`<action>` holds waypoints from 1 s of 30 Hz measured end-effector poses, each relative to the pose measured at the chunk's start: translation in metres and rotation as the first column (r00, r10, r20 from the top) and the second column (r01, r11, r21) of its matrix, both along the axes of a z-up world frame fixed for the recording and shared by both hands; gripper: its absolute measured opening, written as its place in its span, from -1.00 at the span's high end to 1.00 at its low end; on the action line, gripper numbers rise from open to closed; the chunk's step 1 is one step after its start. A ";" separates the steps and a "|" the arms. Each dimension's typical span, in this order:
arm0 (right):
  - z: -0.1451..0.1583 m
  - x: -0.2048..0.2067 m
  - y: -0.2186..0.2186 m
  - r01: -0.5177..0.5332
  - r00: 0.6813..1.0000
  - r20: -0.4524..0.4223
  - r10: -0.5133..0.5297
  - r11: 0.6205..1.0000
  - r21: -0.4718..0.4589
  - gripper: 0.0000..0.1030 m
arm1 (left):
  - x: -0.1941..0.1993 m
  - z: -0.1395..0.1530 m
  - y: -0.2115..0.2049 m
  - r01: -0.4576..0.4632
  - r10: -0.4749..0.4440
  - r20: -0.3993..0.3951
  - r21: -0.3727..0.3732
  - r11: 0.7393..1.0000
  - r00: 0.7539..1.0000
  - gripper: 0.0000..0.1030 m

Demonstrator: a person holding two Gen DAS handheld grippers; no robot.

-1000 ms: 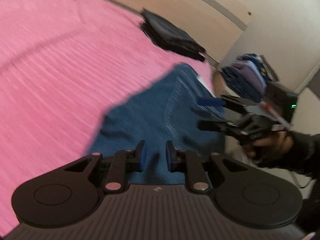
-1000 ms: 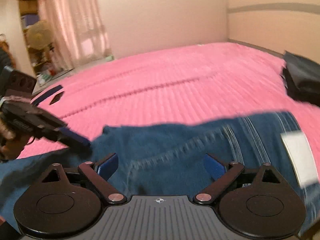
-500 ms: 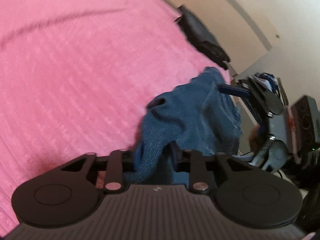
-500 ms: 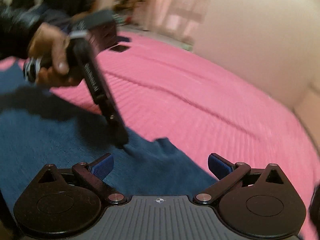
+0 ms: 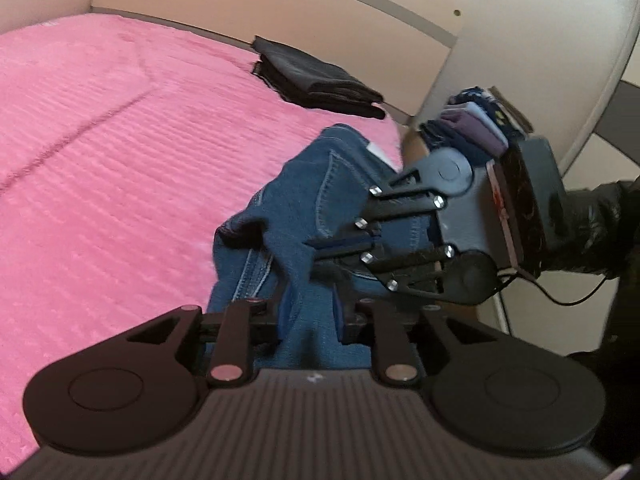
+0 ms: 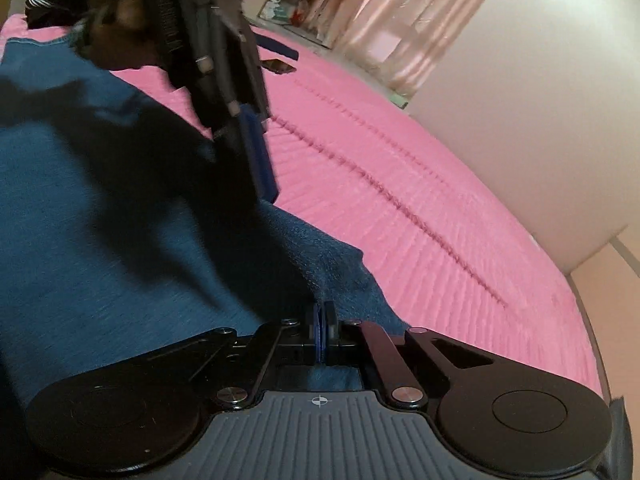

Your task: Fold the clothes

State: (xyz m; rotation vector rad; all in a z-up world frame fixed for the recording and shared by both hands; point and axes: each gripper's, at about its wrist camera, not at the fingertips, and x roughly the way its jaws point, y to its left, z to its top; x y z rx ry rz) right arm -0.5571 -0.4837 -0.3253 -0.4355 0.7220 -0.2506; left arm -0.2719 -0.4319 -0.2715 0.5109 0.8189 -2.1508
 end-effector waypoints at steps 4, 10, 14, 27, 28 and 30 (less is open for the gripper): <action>0.002 -0.014 0.016 0.032 0.999 0.031 -0.032 0.999 0.017 1.00 | 0.026 0.002 -0.016 -0.083 0.082 -0.022 -0.028 0.996 0.996 0.38; 0.005 -0.014 0.028 0.047 0.997 0.063 -0.046 0.999 -0.013 1.00 | 0.001 -0.017 -0.061 0.034 -0.033 0.134 -0.006 0.999 0.990 0.36; 0.005 -0.021 0.028 0.045 0.997 0.070 -0.043 0.999 -0.021 1.00 | -0.025 -0.034 -0.078 0.136 -0.131 0.192 -0.010 0.991 0.973 0.36; 0.010 -0.027 -0.028 0.260 0.946 0.119 -0.300 0.927 0.268 -0.58 | -0.001 -0.046 -0.134 0.013 -0.021 0.270 0.033 0.999 0.963 0.32; 0.012 -0.026 -0.035 0.255 0.943 0.123 -0.311 0.907 0.334 -0.58 | 0.007 -0.044 -0.135 -0.017 0.007 0.295 0.031 0.999 0.956 0.32; 0.005 -0.029 -0.050 0.282 0.924 0.108 -0.367 0.845 0.455 -0.58 | 0.024 -0.039 -0.136 -0.107 0.097 0.349 0.011 0.994 0.932 0.48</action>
